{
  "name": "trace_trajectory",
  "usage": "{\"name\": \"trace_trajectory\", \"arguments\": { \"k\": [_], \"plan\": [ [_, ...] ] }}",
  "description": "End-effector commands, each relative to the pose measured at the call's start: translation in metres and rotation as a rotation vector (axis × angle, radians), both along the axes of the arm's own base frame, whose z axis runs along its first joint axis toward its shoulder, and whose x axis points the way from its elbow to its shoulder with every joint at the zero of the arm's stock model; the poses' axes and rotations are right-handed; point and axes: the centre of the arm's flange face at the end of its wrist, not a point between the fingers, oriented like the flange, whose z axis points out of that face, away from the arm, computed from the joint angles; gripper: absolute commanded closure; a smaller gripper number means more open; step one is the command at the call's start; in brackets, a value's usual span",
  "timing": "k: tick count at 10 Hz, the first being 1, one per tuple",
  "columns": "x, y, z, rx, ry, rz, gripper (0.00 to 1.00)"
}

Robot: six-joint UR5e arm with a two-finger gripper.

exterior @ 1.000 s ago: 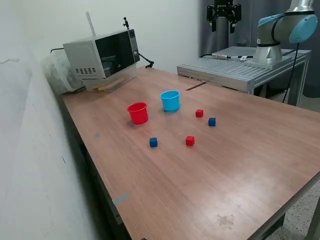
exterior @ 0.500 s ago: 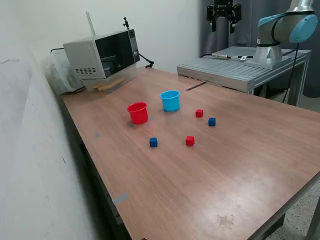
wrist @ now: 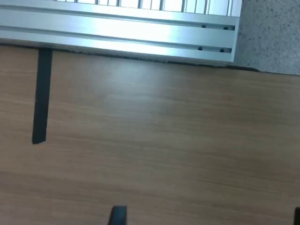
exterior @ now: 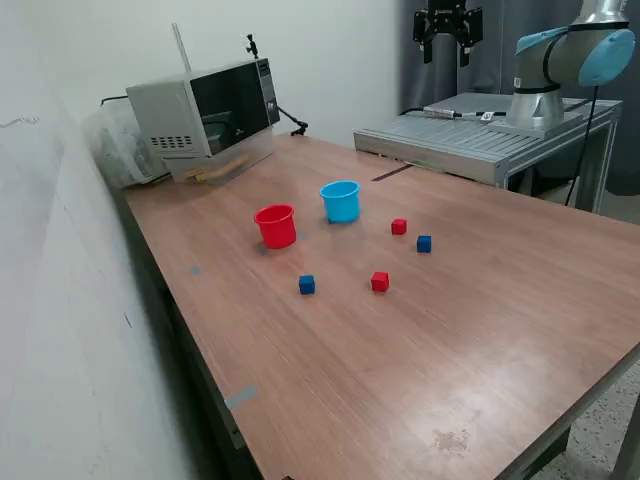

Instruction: Place red objects in the red bin, and blue objects in the blue bin.

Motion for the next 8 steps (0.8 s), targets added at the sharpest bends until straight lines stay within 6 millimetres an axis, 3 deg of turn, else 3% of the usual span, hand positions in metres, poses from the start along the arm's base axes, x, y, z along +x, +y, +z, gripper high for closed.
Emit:
{"name": "trace_trajectory", "arguments": {
  "k": [1,8],
  "plan": [
    [0.0020,-0.0017,-0.0005,0.000,-0.001,0.007,0.00],
    [0.0020,-0.0001,0.0029,-0.002,0.009,-0.002,0.00]
  ]
}}
